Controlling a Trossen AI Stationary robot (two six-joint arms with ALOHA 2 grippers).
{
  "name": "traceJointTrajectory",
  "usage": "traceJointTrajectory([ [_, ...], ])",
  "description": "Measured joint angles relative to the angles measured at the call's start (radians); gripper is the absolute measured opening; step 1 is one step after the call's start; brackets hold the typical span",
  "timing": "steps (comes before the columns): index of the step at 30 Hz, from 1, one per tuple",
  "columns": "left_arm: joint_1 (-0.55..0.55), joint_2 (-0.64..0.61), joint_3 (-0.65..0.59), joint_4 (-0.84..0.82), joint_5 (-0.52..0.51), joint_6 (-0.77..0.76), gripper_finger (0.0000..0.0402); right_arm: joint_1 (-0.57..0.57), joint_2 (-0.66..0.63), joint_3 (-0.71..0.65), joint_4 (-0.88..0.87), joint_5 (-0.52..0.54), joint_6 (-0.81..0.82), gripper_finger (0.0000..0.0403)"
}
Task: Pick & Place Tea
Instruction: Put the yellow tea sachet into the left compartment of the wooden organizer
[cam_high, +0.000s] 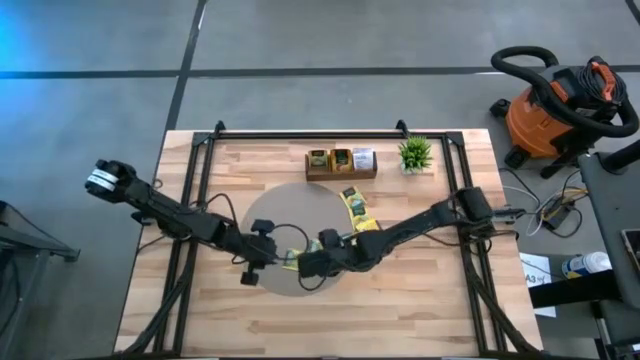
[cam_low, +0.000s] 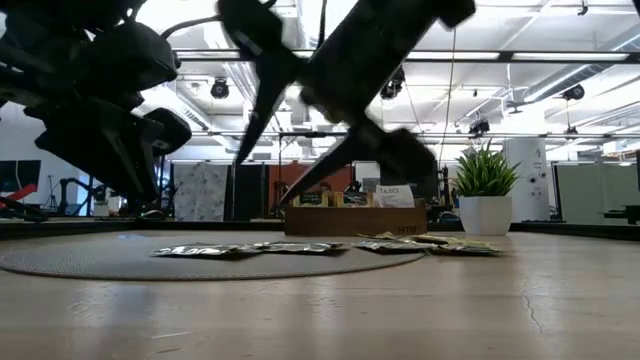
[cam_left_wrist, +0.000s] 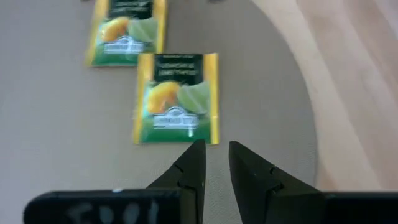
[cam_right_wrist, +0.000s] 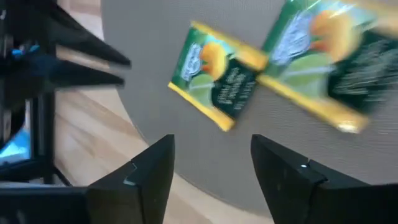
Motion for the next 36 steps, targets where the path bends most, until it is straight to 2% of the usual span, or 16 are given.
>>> traceJointTrajectory([
  [4,-0.001,0.047,0.001,0.052,0.017,0.018,0.0067,0.001,0.054,0.008,0.077,-0.004,0.047,0.0210],
  [8,0.003,0.117,0.001,0.080,0.007,0.077,0.0067,0.000,0.093,0.011,0.064,-0.004,0.079,0.0210],
  [17,0.005,0.268,0.005,0.217,0.006,0.070,0.0067,-0.002,0.106,0.013,0.078,0.018,0.096,0.0208],
  [22,0.005,0.281,0.002,0.281,0.010,0.062,0.0067,-0.014,0.106,0.012,0.043,0.031,0.068,0.0199],
  [31,0.009,0.282,0.002,0.278,0.013,0.050,0.0067,-0.013,0.101,0.020,-0.008,0.024,0.002,0.0187],
  [36,0.010,0.282,0.002,0.279,0.014,0.049,0.0067,-0.014,0.114,0.018,-0.017,0.024,0.017,0.0184],
])
